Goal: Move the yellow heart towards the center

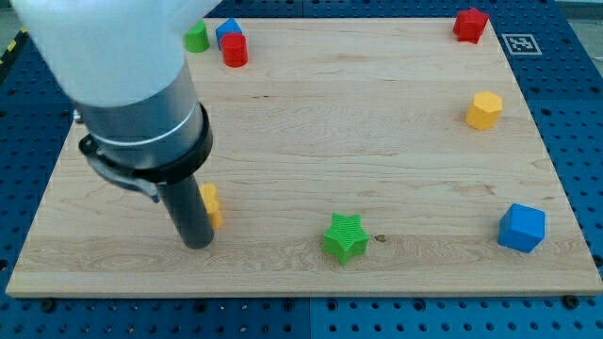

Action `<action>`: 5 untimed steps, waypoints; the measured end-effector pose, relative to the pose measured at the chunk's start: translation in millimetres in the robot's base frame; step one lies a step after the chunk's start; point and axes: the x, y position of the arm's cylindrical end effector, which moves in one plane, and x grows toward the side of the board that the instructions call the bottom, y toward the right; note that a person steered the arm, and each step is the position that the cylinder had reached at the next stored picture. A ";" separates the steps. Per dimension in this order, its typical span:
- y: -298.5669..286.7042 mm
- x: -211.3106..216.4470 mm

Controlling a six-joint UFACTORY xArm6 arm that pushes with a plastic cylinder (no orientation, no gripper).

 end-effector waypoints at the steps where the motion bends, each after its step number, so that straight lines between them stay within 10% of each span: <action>1: 18.8 16.0; 5: 40.4 -33.7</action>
